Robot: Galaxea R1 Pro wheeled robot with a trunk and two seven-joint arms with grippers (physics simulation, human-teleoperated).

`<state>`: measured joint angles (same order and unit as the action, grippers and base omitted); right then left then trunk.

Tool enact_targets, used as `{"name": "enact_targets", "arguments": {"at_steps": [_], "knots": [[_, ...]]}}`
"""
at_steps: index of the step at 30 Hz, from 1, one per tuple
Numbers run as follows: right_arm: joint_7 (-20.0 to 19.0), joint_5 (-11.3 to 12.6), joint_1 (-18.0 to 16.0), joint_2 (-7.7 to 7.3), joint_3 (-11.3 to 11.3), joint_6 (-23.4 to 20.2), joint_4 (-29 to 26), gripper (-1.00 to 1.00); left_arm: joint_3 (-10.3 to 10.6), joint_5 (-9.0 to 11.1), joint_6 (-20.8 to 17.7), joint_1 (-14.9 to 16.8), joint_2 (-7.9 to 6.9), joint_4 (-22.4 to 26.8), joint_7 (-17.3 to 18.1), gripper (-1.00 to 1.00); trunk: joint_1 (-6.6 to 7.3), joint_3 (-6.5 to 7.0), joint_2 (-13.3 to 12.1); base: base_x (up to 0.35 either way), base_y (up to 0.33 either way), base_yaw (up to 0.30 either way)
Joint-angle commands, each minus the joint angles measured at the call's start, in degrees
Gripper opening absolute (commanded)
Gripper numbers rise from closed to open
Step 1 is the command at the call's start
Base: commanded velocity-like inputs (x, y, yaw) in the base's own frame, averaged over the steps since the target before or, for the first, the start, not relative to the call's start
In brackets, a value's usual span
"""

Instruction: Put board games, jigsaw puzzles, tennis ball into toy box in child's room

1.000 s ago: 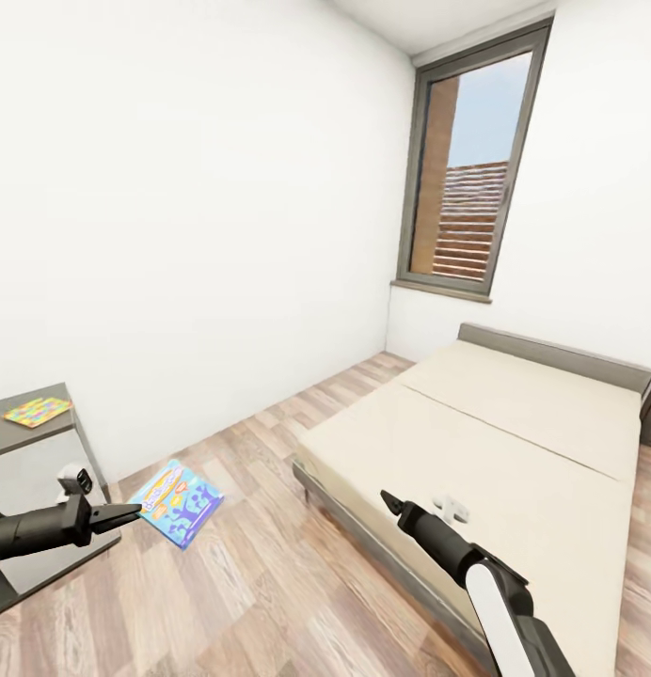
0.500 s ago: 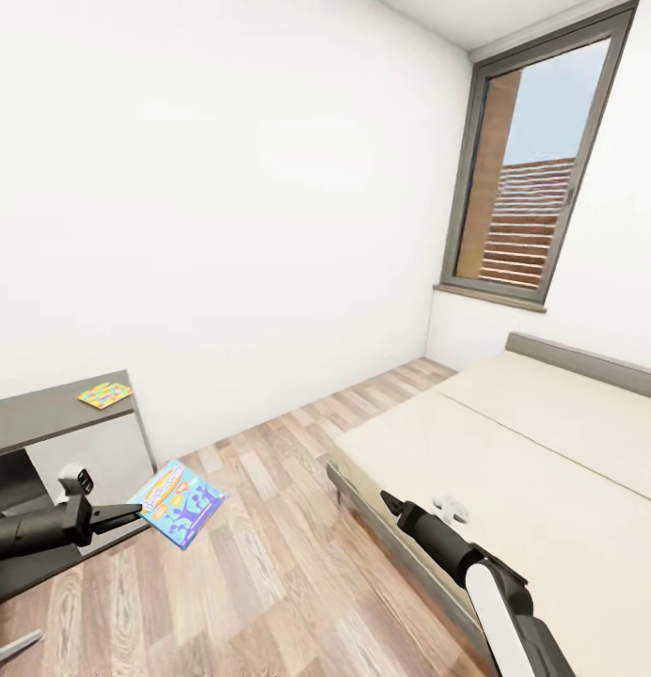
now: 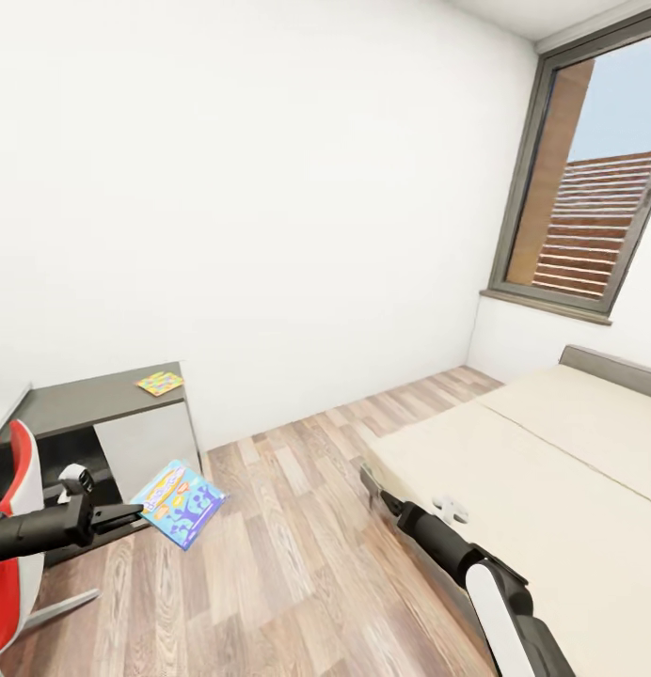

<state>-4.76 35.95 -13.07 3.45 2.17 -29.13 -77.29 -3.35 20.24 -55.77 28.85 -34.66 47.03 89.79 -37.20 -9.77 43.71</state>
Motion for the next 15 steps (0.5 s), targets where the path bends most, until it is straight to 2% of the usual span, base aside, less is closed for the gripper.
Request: {"name": "enact_targets", "arguments": {"at_steps": [1, 15], "knots": [[-0.2, 0.1, 0.0, 0.06, 0.2, -0.4, -0.1, 1.0, 0.1, 0.1, -0.5, 0.1, 0.01, 0.0, 0.2, -1.0, 0.21, 0.09, -0.3, 0.0, 0.0, 0.291], [-0.2, 0.1, 0.0, 0.08, 0.2, -0.4, -0.1, 1.0, 0.2, 0.1, -0.5, 0.1, 0.12, 0.0, 0.2, -1.0, 3.29, 2.61, -6.0, 0.0, 0.0, 0.291]]}}
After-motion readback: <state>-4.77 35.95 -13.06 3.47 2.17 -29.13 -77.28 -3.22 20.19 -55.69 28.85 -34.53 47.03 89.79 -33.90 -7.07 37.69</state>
